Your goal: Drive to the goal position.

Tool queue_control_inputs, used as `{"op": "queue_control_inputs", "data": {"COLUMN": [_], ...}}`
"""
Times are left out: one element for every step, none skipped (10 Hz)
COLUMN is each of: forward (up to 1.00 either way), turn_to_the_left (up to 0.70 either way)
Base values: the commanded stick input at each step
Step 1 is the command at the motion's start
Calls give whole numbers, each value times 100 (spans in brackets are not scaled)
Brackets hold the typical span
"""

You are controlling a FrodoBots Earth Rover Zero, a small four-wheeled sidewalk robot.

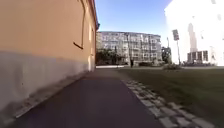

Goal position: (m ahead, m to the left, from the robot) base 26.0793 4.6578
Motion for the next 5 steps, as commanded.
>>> {"op": "queue_control_inputs", "data": {"forward": [70,70,70,70,70], "turn_to_the_left": [0,0,0,0,0]}}
